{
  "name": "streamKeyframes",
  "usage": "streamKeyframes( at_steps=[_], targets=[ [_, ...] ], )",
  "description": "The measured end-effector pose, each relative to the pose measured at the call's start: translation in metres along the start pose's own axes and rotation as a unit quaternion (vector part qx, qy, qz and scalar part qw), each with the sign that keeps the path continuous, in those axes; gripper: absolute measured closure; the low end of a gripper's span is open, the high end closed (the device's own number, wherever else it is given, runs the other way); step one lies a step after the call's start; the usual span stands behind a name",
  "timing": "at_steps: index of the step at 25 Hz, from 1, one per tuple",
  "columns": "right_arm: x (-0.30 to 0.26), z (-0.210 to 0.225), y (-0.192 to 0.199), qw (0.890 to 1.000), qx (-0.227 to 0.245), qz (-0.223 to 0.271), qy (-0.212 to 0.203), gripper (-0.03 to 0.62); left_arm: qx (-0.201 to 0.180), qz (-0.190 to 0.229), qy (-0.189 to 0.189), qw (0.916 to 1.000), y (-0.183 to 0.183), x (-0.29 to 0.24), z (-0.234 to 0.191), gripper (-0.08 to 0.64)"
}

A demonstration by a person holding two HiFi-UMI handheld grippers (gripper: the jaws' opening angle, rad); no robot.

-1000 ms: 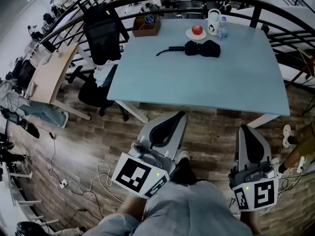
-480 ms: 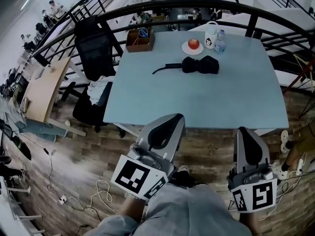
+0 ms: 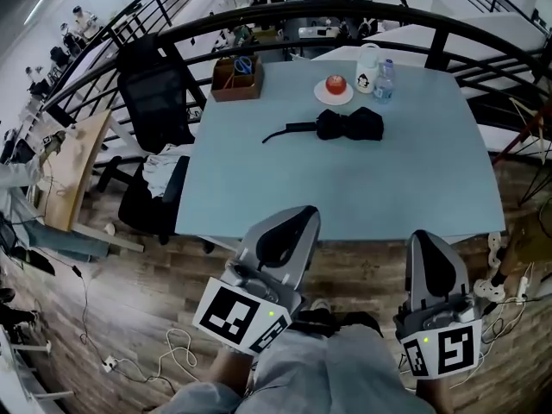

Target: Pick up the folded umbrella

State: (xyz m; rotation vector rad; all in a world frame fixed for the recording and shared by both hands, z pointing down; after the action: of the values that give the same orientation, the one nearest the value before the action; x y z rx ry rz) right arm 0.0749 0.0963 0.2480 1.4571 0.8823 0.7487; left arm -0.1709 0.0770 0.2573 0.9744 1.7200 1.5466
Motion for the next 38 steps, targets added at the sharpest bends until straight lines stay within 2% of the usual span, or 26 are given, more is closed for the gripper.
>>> streamKeyframes(
  at_steps=[9, 18, 28, 38],
  targets=[
    [-0.011, 0.004, 0.006, 1.0, -0.001, -0.012, 0.001, 0.592, 0.01, -0.009, -0.001, 0.9999, 0.007, -0.008, -0.009, 0.555],
    [-0.047, 0.035, 0.01, 1.0, -0.009, -0.001, -0.023, 0.592, 0.003, -0.005, -0.023, 0.9997, 0.003, -0.042, -0.017, 0.555],
    [-0.098, 0.096, 0.006, 0.998, -0.009, 0.009, -0.058, 0.592, -0.007, 0.0, -0.047, 0.9989, -0.005, -0.107, -0.021, 0.555],
    [-0.144, 0.155, 0.01, 0.994, -0.016, 0.015, -0.108, 0.592, -0.01, -0.009, -0.099, 0.995, -0.007, -0.159, -0.02, 0.555]
  ],
)
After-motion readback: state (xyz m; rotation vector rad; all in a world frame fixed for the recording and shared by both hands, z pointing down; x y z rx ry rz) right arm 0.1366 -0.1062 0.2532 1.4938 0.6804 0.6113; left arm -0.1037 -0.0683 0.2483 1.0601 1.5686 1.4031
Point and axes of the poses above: the fingertips, and each gripper's own axes: x backward along the fingers, z to its right, y out of its underside, the point moved 10 cm from there along x, backward along the fingers
